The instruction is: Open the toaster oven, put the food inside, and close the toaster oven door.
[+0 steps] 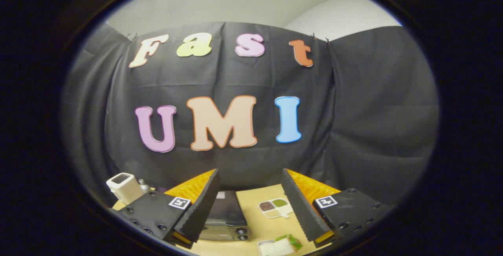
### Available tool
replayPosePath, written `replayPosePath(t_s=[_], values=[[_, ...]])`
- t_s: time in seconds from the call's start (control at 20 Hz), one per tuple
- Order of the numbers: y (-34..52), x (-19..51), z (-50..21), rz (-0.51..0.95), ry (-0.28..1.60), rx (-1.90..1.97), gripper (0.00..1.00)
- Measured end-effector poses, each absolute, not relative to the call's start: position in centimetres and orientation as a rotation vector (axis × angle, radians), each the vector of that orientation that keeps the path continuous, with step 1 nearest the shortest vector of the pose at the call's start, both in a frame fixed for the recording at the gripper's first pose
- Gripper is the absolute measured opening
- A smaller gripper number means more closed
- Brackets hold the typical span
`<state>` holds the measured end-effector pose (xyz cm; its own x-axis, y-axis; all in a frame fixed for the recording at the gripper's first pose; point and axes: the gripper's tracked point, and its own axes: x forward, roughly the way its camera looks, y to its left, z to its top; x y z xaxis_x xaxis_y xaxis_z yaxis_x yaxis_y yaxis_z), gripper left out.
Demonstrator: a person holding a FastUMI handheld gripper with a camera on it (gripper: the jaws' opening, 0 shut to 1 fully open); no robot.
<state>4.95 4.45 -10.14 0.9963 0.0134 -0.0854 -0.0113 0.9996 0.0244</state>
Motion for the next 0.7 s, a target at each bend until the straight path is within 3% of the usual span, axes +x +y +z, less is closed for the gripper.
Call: replayPosePath(t_s=[0.7], values=[[17.7, 4.3, -28.5, 0.166, 0.291, 0.065, 0.98]])
